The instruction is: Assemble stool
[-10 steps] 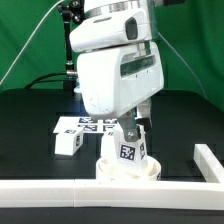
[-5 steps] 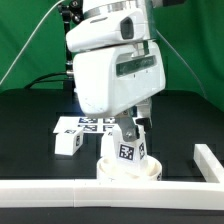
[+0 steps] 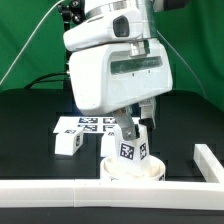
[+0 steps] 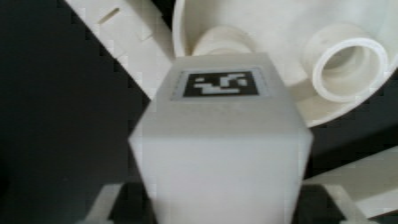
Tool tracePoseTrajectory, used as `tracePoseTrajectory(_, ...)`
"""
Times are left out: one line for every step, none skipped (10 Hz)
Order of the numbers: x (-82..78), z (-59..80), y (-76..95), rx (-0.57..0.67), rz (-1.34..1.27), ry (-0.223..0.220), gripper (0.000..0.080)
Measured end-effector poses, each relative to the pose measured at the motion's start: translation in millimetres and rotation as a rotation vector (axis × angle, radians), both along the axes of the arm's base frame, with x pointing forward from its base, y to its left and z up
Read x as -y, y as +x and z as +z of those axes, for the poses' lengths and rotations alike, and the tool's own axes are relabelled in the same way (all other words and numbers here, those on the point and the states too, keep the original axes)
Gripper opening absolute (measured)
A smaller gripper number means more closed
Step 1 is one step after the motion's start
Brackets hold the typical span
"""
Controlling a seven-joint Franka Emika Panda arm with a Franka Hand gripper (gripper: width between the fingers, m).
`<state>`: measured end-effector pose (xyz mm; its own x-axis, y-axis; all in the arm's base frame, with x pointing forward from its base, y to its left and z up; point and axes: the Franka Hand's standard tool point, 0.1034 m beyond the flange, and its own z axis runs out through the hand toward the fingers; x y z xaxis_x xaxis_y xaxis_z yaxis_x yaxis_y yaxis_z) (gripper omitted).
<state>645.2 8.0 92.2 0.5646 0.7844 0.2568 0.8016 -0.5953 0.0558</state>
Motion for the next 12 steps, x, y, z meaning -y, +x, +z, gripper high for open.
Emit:
tracePoseTrajectory(0.0, 0.0, 0.0, 0.0, -0.001, 0.0, 0.034)
tracePoseTrajectory(0.0, 0.1, 0.1, -0.003, -0.02, 0.004, 0.034)
tracePoseTrajectory(0.4, 0.0, 0.1, -0.009, -0.055, 0.012, 0.034)
tracePoseTrajectory(0.7, 0.1, 0.5, -0.02, -0.127, 0.028, 0.034)
tracePoseTrajectory(-2.4, 0.2, 1.1, -0.037, -0.263, 0.062, 0.034)
tracePoseTrajectory(-6.4, 0.1, 1.6, -0.041, -0.376, 0.092, 0.034)
tracePoseTrajectory(-11.3, -0.3, 2.1, -0.04, -0.473, 0.121, 0.034)
tracePoseTrajectory(-16.1, -0.6, 2.4, -0.043, -0.577, 0.156, 0.034)
tracePoseTrajectory(-19.9, -0.3, 3.1, -0.051, -0.652, 0.182, 0.034)
tracePoseTrajectory(-24.9, -0.2, 3.3, -0.063, -0.723, 0.206, 0.034)
tracePoseTrajectory(-31.1, 0.9, 4.6, -0.072, -0.81, 0.234, 0.034)
tracePoseTrajectory(-37.5, 2.2, 6.3, -0.074, -0.895, 0.261, 0.034)
